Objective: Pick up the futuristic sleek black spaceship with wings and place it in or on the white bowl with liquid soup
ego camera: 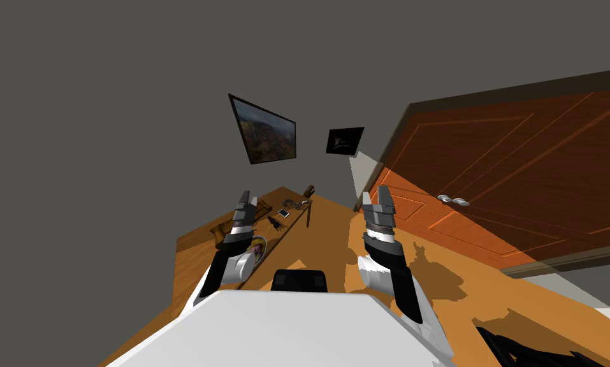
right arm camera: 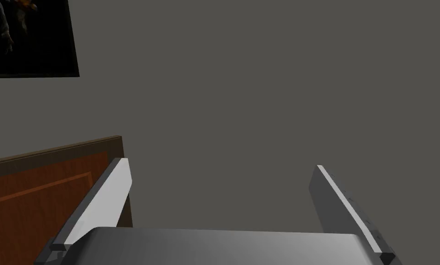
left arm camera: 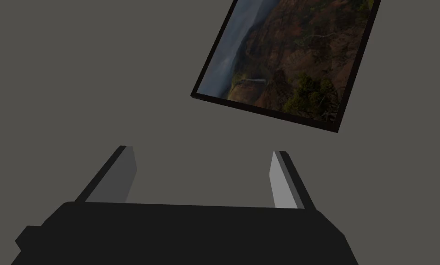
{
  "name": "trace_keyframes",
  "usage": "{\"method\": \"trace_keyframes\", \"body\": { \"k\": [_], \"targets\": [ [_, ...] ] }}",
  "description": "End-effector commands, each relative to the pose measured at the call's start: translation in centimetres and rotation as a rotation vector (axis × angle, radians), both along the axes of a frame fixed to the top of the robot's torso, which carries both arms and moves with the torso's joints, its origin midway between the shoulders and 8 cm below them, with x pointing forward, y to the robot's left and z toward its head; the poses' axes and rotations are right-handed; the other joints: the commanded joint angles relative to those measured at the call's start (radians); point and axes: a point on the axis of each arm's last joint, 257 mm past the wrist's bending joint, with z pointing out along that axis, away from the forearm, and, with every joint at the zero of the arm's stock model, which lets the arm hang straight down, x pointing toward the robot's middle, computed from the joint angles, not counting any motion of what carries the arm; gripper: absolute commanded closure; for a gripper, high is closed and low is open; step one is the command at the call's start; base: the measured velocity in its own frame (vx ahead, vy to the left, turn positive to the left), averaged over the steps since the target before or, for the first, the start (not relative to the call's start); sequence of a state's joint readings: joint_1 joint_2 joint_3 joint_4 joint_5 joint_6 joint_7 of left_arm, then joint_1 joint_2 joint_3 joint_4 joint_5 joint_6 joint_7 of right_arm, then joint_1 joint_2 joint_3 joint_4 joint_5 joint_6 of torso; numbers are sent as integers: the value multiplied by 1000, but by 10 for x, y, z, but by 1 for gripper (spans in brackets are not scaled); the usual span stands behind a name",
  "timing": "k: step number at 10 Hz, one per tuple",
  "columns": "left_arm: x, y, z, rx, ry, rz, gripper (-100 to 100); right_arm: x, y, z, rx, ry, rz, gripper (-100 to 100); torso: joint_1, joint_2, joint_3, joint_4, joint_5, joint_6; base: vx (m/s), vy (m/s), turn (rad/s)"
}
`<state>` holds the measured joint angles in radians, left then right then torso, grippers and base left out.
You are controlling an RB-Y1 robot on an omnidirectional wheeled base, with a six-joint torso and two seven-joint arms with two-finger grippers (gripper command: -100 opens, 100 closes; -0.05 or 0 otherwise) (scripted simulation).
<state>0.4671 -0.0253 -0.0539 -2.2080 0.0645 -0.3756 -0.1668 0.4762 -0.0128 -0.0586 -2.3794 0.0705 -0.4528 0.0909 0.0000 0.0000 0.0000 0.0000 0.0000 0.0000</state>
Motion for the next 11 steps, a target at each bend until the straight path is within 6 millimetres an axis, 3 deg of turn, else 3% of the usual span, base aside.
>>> {"method": "trace_keyframes", "body": {
  "k": [1,5,10,11],
  "targets": [
    [4,-2,-6,22,20,-14,-100,0,0,0,0,0,0,0,0,0,0,0,0,0,-35,-72,-54],
    [18,-2,-32,71,99,-43,-100,0,0,0,0,0,0,0,-5,4,2,1,-1,0,-65,-82,-43],
    [48,8,-94,141,290,-64,-100,0,0,0,0,0,0,0,-3,2,1,1,-1,0,-40,-43,-52],
    [48,8,-94,141,290,-64,-100,0,0,0,0,0,0,0,-3,2,1,1,-1,0,-22,-26,-16]
  ]
}}
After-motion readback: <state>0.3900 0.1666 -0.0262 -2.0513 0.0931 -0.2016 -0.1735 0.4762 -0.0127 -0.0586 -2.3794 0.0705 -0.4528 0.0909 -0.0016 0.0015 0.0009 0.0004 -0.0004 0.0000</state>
